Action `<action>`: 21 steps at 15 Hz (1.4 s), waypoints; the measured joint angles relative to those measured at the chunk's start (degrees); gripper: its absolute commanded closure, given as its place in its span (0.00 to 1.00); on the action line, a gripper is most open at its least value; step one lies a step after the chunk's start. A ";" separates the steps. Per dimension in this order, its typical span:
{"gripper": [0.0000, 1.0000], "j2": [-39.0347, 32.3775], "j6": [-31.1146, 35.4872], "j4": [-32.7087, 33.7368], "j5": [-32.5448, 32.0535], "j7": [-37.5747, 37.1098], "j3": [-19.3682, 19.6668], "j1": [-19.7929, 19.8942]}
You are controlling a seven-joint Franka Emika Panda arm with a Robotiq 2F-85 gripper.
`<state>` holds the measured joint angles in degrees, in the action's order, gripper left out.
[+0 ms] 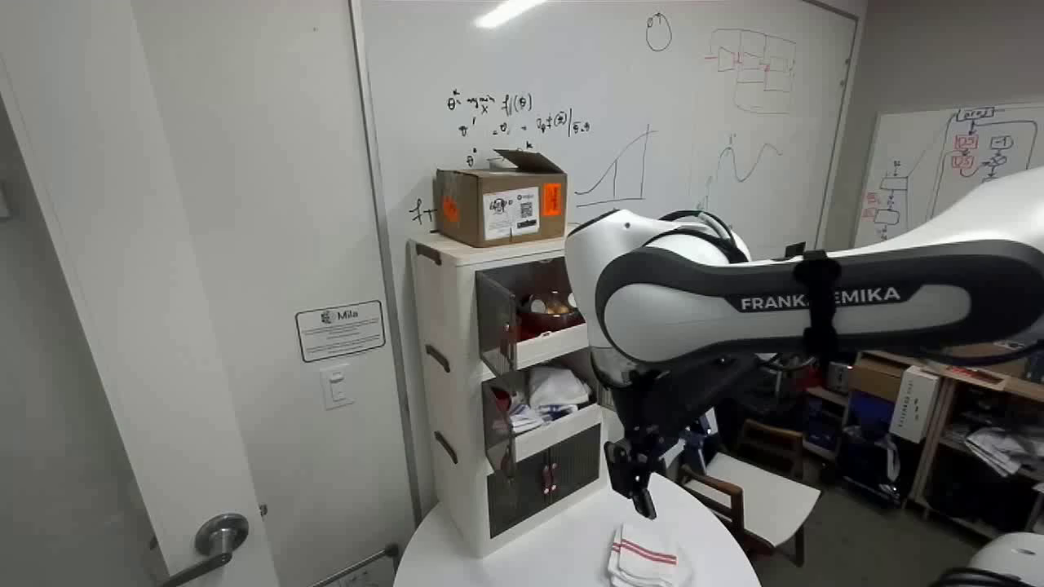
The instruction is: Close the left door of the top cupboard
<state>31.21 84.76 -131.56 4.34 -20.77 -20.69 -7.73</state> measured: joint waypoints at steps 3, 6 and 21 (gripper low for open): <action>0.00 0.02 0.03 0.01 0.00 0.00 0.00 0.00; 0.00 -0.02 0.08 -0.11 -0.37 0.00 0.02 -0.05; 0.00 -1.38 4.25 -5.64 -8.22 1.98 6.34 0.47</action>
<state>29.83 89.01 -137.20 -3.88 -18.80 -14.35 -7.26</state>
